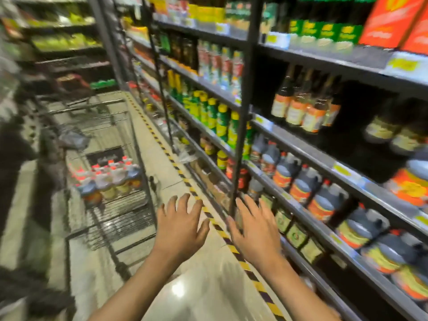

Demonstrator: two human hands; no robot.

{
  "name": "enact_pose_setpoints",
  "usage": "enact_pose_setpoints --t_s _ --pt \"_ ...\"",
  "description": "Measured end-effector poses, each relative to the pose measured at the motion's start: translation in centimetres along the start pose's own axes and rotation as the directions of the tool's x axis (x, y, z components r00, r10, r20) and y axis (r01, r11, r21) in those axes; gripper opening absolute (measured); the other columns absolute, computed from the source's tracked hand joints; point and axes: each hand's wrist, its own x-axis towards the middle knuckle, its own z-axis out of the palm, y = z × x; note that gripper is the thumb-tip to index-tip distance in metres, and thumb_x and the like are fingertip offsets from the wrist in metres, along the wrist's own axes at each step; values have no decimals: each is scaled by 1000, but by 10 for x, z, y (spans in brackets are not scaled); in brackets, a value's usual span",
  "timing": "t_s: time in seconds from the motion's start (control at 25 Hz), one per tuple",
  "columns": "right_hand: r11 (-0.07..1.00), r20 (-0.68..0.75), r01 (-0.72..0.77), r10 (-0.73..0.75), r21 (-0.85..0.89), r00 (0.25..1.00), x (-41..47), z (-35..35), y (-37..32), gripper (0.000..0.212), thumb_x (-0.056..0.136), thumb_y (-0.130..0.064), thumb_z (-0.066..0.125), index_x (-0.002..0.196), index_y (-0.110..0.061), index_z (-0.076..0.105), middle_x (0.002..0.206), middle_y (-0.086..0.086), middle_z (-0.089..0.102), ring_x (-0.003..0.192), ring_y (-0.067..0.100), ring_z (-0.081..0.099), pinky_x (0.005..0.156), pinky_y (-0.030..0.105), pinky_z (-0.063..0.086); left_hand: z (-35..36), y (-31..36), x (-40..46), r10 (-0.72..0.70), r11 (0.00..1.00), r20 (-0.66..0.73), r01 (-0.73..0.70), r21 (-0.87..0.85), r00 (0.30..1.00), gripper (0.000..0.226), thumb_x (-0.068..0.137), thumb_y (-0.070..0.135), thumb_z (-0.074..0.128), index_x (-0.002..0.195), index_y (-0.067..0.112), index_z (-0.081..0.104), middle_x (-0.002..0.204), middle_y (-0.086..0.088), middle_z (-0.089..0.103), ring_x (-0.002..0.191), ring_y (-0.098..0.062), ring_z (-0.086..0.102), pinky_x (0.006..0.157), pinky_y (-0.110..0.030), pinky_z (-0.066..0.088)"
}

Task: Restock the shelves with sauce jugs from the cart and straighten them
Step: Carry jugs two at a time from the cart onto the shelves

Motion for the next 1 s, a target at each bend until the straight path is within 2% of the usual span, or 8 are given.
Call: enact_pose_setpoints --t_s 0.08,0.2,0.4,0.48,0.56,0.68,0.84,1.0 --pt "995 43 99 -99 7 994 13 15 -35 65 96 -63 33 146 -25 51 157 -2 45 146 37 36 118 54 34 2 -34 -15 -103 995 15 103 8 995 58 86 58 42 126 22 64 129 -15 62 116 -43 59 91 -59 47" --pt "975 119 223 -223 13 968 32 36 -80 67 96 -64 29 150 -27 46 160 -3 40 150 34 30 122 51 27 4 -73 -29 -233 972 47 232 31 971 60 85 58 39 127 23 65 126 -15 64 113 -41 60 91 -58 48" --pt "928 219 362 -372 87 902 81 79 -143 81 88 -67 7 156 -32 32 166 -5 26 154 32 16 125 49 18 23 -137 -18 -390 921 91 389 30 916 61 85 58 40 131 23 61 131 -15 62 115 -41 59 92 -59 48" --pt "918 266 376 -396 126 879 112 99 -164 75 92 -66 11 158 -34 27 168 -6 20 155 30 12 126 48 16 35 -165 0 -428 904 105 425 46 898 60 86 59 40 129 22 61 133 -15 61 115 -40 59 92 -57 48" --pt "917 322 365 -398 161 859 143 117 -183 66 99 -62 24 159 -35 23 169 -8 14 156 29 8 126 46 14 43 -193 22 -451 892 122 448 52 884 59 87 59 40 127 22 62 131 -14 62 115 -38 60 91 -56 49" --pt "907 331 376 -419 188 846 202 146 -213 63 101 -58 34 158 -35 26 169 -7 18 155 30 14 125 45 16 56 -242 65 -486 874 142 482 65 862 59 86 60 37 126 24 61 131 -10 62 117 -35 60 92 -54 49" --pt "893 393 411 -449 180 803 271 179 -258 61 103 -54 34 159 -33 24 169 -7 17 154 29 14 124 43 18 69 -306 114 -508 861 124 499 96 852 55 86 57 40 122 22 64 126 -11 64 112 -34 63 85 -52 52" --pt "875 440 447 -481 187 758 321 206 -300 59 103 -53 34 158 -32 26 169 -7 18 154 31 15 123 45 22 88 -358 143 -557 830 171 553 76 813 59 86 57 40 126 20 63 128 -12 64 118 -37 60 91 -54 51"
